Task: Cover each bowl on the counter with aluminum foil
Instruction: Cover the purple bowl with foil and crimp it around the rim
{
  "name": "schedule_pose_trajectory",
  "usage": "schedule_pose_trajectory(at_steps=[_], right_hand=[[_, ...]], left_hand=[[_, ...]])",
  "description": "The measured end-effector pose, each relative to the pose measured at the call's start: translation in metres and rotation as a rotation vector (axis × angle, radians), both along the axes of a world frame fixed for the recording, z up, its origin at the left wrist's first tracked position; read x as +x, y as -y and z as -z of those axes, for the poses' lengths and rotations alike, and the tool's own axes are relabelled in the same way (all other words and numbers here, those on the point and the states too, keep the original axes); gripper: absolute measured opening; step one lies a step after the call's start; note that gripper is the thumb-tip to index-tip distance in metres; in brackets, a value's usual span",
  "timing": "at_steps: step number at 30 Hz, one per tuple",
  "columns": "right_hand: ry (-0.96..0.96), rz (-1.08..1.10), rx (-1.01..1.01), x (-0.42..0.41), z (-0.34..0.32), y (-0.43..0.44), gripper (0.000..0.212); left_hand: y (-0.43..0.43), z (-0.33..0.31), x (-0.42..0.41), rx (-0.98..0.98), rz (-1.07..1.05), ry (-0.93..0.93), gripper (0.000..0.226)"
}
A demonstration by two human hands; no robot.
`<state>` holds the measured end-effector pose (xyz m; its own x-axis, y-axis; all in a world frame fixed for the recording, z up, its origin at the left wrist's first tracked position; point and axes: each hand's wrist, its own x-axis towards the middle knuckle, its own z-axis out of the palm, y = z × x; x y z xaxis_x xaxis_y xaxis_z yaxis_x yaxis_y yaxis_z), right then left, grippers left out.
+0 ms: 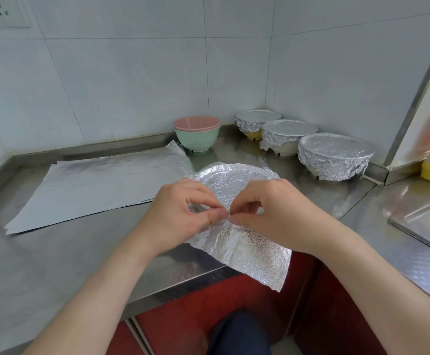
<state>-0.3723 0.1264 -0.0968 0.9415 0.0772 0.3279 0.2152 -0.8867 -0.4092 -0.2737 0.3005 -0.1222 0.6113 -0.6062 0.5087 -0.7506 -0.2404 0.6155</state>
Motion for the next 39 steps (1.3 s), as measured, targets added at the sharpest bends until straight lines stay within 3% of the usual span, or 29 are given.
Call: schedule_pose_trajectory(at_steps=[6,9,12,16,21,23,26,30,33,39], right_hand=[[0.074,-0.026,-0.172,0.001,0.007,-0.003,0.014],[0.159,-0.010,-0.286,0.001,0.014,-0.007,0.014],[0.235,0.043,-0.358,0.003,0.022,-0.010,0.027],[0.252,0.068,-0.400,0.004,0.022,-0.017,0.031],[0.231,0.094,-0.285,0.004,0.024,-0.027,0.027],[0.208,0.091,-0.243,0.004,0.021,-0.029,0.015],[0.129,0.011,-0.138,0.001,0.013,-0.022,0.028],[0.040,-0.024,-0.088,-0.005,0.000,-0.003,0.026],[-0.010,-0.050,-0.023,-0.005,0.001,0.006,0.019],[0.152,-0.021,-0.197,-0.001,0.015,-0.002,0.015]], left_hand=[[0.002,0.005,0.002,0.000,0.065,0.074,0.015],[0.001,0.010,0.002,0.006,0.086,0.186,0.010],[0.002,0.016,0.002,0.023,0.076,0.339,0.015],[0.006,0.022,0.001,0.083,0.056,0.528,0.010],[0.005,0.026,-0.002,0.110,0.037,0.594,0.017],[0.002,0.025,0.000,0.131,0.032,0.585,0.021],[-0.006,0.024,0.007,0.125,0.045,0.496,0.017],[-0.023,0.015,0.017,0.119,0.039,0.293,0.006],[-0.026,0.006,0.012,0.060,0.011,0.130,0.011],[-0.008,0.011,-0.004,0.003,0.067,0.086,0.014]])
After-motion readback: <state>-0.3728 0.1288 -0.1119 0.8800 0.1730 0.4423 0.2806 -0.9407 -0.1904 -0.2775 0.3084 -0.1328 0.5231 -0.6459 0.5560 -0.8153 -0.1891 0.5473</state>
